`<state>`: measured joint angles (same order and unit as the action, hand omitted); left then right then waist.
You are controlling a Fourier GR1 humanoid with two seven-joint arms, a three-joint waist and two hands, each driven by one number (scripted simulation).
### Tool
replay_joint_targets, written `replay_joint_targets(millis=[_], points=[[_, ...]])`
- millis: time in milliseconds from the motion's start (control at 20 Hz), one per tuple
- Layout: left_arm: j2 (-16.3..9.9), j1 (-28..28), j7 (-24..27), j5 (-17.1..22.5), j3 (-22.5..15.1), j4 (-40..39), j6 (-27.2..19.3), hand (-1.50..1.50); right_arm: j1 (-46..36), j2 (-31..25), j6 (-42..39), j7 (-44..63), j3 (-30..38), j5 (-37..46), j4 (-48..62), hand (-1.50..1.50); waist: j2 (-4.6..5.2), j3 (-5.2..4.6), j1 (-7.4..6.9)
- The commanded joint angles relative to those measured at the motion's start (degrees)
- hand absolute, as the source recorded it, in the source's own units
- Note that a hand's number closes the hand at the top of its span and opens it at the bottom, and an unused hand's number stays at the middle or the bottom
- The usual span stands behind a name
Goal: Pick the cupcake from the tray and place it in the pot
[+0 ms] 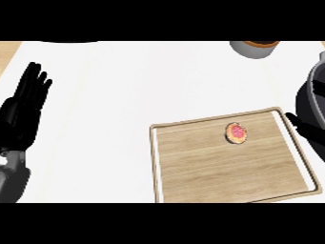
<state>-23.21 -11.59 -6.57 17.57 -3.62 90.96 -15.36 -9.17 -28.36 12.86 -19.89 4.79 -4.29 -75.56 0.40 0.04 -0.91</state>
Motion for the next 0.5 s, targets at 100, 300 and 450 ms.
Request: replay_joint_targets(millis=[100, 300, 450], points=[[0.7, 0.2, -5.8, -3.0, 0.1, 3.5, -2.3, 0.00, 1.4, 1.9, -1.4, -9.0, -1.0, 3.7, -1.0, -1.50, -0.45, -0.02, 0.84], [2.2, 1.4, -2.7, -3.1, 0.2, 1.6, -1.3, 0.00, -1.9, -8.3, -11.1, 6.4, -1.6, 2.4, -7.0, -1.50, -0.49, -0.10, 0.85], [1.9, 2.0, -2.2, -3.2, 0.7, 1.2, -1.0, 0.00, 0.5, -10.5, -14.4, 15.1, -7.1, 5.2, -13.5, -1.50, -0.66, -0.21, 1.05]])
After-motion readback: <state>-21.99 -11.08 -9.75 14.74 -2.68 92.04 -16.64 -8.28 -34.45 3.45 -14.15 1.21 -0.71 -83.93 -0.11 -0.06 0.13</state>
